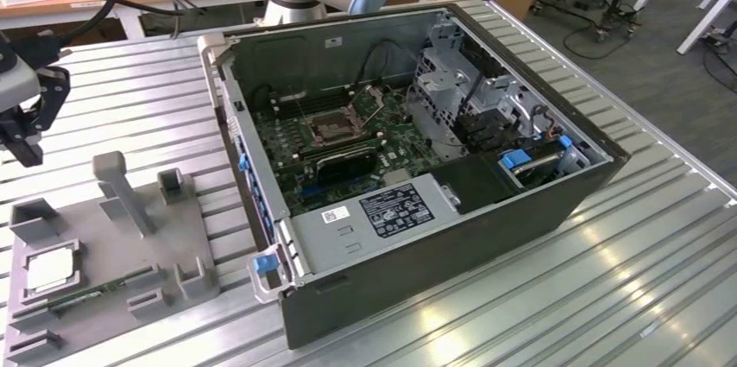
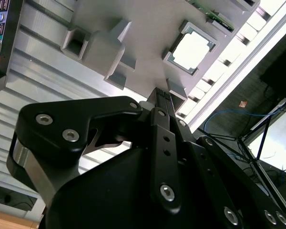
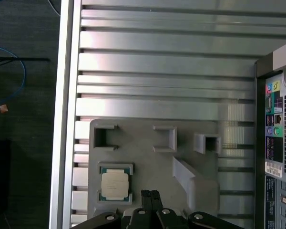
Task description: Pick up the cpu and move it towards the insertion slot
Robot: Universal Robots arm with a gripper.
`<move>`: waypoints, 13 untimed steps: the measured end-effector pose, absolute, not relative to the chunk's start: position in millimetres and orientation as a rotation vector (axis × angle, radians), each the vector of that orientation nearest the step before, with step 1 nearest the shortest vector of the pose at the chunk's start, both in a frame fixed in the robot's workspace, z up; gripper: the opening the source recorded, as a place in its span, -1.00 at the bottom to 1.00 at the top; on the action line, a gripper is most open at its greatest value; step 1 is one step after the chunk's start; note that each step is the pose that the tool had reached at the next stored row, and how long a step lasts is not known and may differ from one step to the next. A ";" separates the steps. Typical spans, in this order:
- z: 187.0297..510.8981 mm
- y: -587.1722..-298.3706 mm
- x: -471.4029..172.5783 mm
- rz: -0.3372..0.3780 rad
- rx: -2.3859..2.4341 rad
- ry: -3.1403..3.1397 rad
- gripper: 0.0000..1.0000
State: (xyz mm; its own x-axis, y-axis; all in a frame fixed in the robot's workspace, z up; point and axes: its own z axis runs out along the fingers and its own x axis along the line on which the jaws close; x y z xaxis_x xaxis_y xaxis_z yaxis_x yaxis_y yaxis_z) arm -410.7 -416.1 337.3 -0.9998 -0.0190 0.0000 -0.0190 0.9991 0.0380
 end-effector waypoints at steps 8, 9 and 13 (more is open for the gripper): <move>337.1 -419.1 -410.9 -0.060 0.030 -3.140 -0.79; 337.1 -419.6 -410.9 -0.060 0.030 -3.140 -0.79; 337.0 -421.5 -411.0 -0.060 0.030 -3.140 -0.79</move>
